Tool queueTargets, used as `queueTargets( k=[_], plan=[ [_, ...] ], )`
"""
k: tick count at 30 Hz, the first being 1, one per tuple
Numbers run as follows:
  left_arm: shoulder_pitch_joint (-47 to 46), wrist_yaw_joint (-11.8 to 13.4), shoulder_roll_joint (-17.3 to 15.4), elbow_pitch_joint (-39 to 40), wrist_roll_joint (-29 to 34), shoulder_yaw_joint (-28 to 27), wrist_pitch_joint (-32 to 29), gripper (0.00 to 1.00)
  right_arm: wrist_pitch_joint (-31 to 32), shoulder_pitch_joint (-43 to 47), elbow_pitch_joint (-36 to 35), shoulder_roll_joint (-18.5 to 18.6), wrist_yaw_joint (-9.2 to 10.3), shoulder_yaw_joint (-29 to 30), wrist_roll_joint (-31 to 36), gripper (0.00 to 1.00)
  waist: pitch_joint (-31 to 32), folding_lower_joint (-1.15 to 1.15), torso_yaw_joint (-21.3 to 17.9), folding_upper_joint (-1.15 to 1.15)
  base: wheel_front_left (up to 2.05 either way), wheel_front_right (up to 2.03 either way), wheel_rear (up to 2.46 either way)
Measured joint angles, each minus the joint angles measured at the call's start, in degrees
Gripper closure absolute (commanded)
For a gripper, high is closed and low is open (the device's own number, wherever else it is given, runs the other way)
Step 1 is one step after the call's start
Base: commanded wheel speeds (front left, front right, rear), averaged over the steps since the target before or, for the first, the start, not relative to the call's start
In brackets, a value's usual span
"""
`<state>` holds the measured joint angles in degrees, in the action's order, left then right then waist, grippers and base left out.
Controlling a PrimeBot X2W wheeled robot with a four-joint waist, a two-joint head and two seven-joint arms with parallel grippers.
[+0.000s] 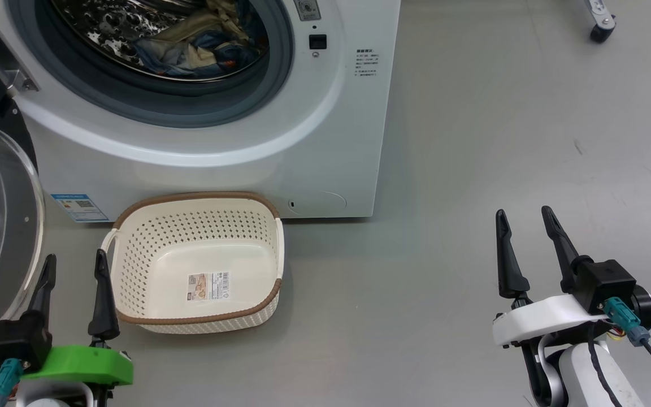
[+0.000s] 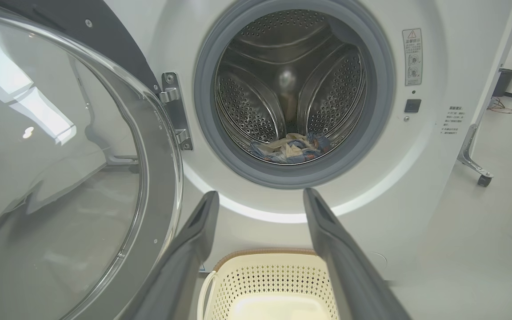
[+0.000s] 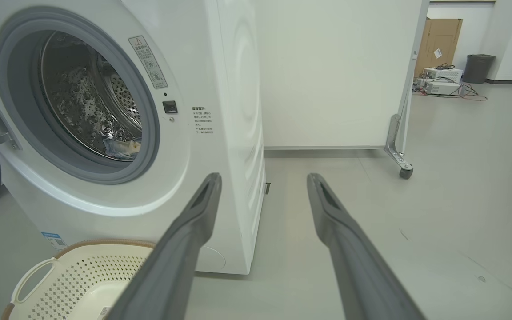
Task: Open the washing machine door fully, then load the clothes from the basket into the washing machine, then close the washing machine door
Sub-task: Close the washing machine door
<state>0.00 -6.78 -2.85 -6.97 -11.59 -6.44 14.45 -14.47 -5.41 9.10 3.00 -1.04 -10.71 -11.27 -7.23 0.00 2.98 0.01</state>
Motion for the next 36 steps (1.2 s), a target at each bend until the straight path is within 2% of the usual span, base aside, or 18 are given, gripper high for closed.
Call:
queueTargets(
  k=[18,36],
  plan=[
    [-0.2,0.8,0.3,0.0,0.0,-2.2,0.0,0.00,0.0,0.0,-0.2,0.5,-0.05,0.4,0.9,0.00,-1.1,0.00,8.4,0.00,0.00,0.00,0.00],
    [-0.2,0.8,0.6,-1.3,0.0,-1.1,0.0,0.00,0.0,-0.1,1.2,0.5,-0.68,0.4,1.3,0.00,-0.7,0.00,16.2,0.00,0.00,0.00,0.00]
  ],
)
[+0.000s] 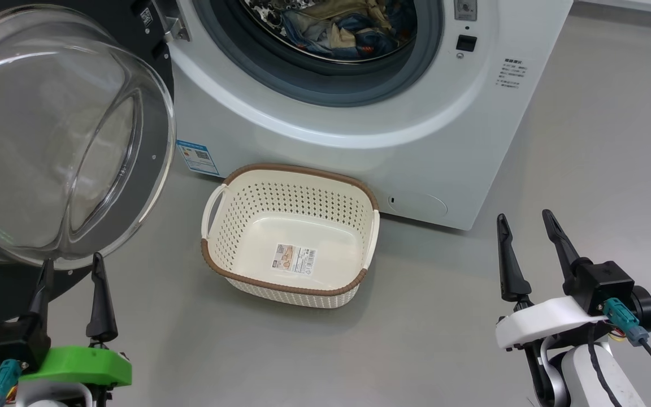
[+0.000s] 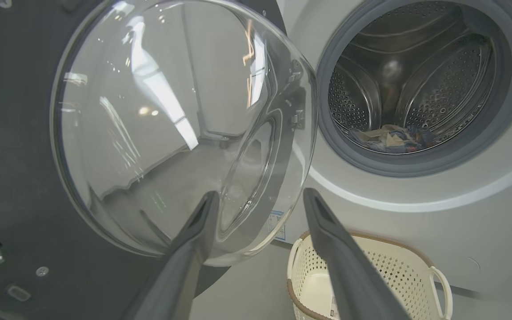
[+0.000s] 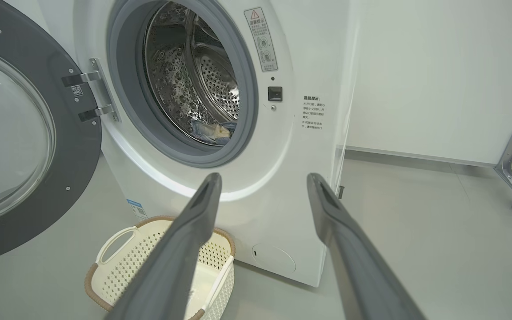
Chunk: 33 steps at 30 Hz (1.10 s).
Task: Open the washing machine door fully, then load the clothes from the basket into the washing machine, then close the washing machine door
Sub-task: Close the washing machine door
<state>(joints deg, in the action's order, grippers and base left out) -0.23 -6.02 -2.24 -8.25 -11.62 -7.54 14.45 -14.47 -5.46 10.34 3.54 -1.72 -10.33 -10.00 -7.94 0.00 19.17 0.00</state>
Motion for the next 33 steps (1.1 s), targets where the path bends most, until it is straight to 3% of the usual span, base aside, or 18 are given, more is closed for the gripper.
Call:
queueTargets(
  k=[13,33],
  plan=[
    [0.2,0.1,0.1,-0.2,0.0,0.2,0.0,0.00,0.0,0.0,0.9,0.0,-0.46,0.0,0.0,0.00,1.7,0.00,5.1,0.00,0.00,0.00,0.00],
    [0.7,2.5,0.1,-0.7,-1.2,-0.7,0.0,0.00,0.0,0.1,1.7,0.0,-0.92,-0.7,0.0,0.00,2.5,0.00,11.1,0.00,0.00,0.00,0.00]
  ],
)
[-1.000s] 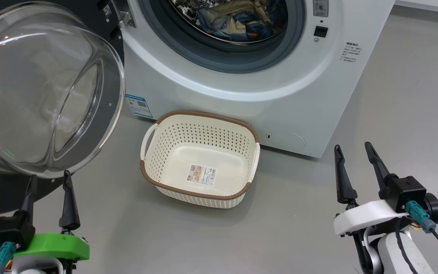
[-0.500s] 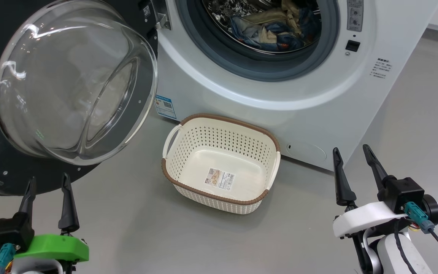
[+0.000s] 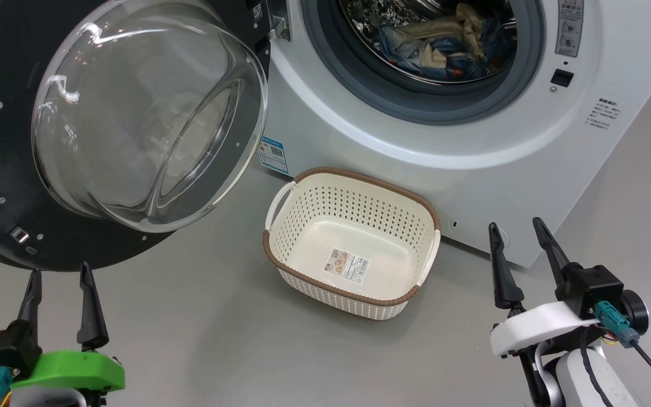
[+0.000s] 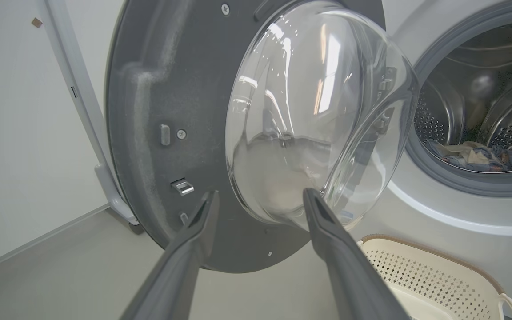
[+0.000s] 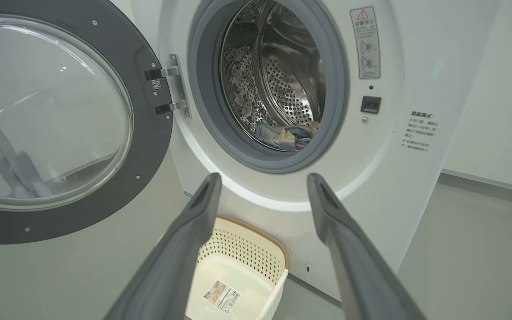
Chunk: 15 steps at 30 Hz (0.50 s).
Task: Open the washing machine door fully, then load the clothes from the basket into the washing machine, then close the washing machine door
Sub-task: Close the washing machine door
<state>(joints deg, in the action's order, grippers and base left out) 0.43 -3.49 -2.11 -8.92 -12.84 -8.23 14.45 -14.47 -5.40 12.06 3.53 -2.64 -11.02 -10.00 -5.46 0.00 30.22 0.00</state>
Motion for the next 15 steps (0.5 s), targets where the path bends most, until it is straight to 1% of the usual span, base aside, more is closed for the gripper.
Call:
queueTargets(
  k=[1,7,15],
  plan=[
    [0.1,0.0,0.0,0.0,-0.1,-0.2,0.0,0.00,0.0,0.0,0.1,0.0,-0.31,-0.2,0.0,0.00,0.0,0.00,0.1,0.00,0.00,0.00,0.00],
    [0.9,0.5,0.0,0.1,-0.4,-0.6,0.0,0.00,0.0,0.0,0.3,0.0,-0.33,-0.5,0.0,0.00,-0.1,0.00,0.2,0.00,0.00,0.00,0.00],
    [0.9,0.5,0.0,0.3,-0.7,-0.6,0.0,0.00,0.0,0.0,0.7,0.0,-0.34,-0.5,0.1,0.00,-0.3,0.00,0.2,0.00,0.00,0.00,0.00]
  ],
)
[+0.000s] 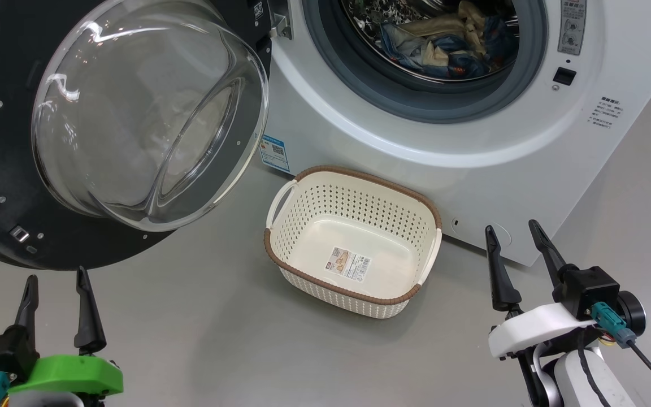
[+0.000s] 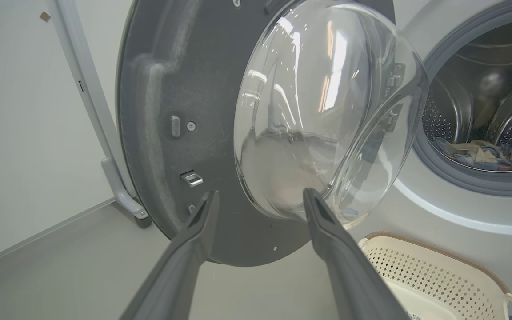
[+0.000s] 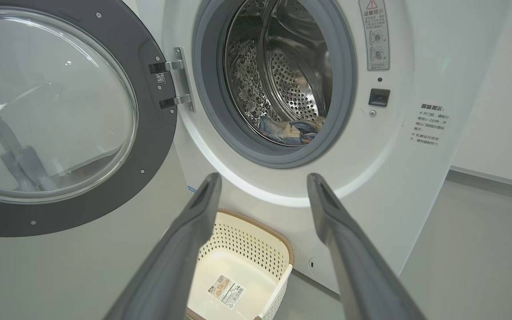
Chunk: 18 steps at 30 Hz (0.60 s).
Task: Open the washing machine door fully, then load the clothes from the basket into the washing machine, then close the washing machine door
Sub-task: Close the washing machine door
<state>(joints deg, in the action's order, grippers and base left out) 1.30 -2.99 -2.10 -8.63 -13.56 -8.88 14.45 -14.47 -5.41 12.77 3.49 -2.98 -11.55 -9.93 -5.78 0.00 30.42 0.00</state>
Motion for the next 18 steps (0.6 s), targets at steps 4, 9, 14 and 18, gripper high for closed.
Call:
queueTargets(
  k=[4,9,14,18],
  plan=[
    [0.0,0.0,0.0,0.0,-0.1,0.1,0.0,0.00,0.0,0.0,0.0,0.0,0.00,0.0,0.0,0.00,0.0,0.00,-0.1,0.00,0.00,0.00,0.00],
    [0.0,0.0,0.0,0.1,-1.1,0.1,0.0,1.00,0.0,0.0,0.0,0.0,0.00,0.0,0.0,0.00,-0.1,0.00,-0.3,0.00,0.00,0.00,0.00],
    [0.0,0.0,0.0,0.2,-4.0,-0.1,0.0,1.00,0.0,0.0,0.0,0.0,0.01,-0.1,0.0,0.00,-0.3,0.00,-0.7,0.00,0.00,0.00,0.00],
    [-0.1,0.0,0.1,1.9,-5.7,-0.9,0.0,1.00,0.0,-0.2,0.0,-0.1,0.01,-0.5,0.1,0.00,-0.7,0.00,-1.1,0.00,0.00,0.00,0.00]
  ],
)
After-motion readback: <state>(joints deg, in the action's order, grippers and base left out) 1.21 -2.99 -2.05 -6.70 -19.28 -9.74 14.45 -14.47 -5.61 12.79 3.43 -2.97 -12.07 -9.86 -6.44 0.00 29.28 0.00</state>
